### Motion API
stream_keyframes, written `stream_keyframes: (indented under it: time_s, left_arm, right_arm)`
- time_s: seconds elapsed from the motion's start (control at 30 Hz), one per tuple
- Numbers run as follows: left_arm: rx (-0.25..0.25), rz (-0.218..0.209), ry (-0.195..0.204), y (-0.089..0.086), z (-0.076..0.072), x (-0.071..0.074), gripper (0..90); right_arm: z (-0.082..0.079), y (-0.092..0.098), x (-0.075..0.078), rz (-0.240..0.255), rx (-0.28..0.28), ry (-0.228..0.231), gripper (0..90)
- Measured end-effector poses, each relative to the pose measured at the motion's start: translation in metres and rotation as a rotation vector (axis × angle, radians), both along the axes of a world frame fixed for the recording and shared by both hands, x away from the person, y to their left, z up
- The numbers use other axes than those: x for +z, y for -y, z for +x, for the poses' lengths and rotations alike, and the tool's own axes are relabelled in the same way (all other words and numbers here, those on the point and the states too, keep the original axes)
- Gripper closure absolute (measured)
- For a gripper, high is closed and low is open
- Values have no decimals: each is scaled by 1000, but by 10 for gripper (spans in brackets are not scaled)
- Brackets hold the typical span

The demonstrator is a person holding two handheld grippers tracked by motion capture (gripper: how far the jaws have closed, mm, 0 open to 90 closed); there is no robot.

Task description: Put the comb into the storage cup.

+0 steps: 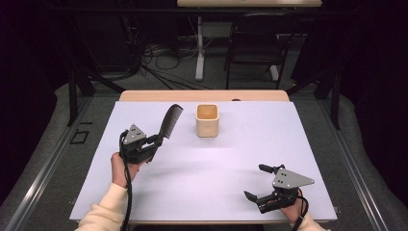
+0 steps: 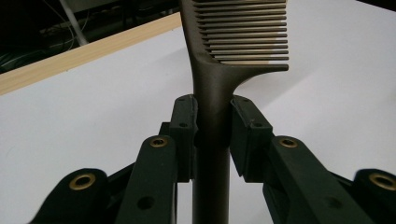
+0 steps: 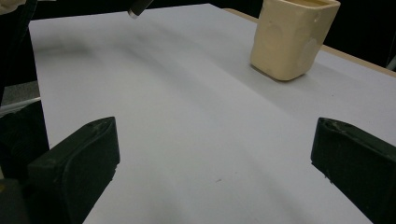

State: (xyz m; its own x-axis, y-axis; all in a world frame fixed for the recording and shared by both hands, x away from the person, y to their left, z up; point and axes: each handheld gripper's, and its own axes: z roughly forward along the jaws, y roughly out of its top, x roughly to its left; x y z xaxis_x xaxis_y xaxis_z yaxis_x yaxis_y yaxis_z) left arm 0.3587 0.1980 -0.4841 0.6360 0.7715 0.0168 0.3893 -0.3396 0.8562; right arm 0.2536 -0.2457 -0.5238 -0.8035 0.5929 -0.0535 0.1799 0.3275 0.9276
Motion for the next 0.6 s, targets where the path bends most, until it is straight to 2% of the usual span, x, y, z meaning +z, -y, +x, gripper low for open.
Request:
stream_keyframes:
  time_s: [0.4, 0.6]
  left_arm:
    - [-5, -24, 4, 10, 7, 1, 720]
    - [-13, -18, 2, 17, 11, 0, 719]
  right_arm:
    - [0, 0, 0, 2, 2, 0, 9]
    - [0, 0, 0, 0, 2, 1, 9]
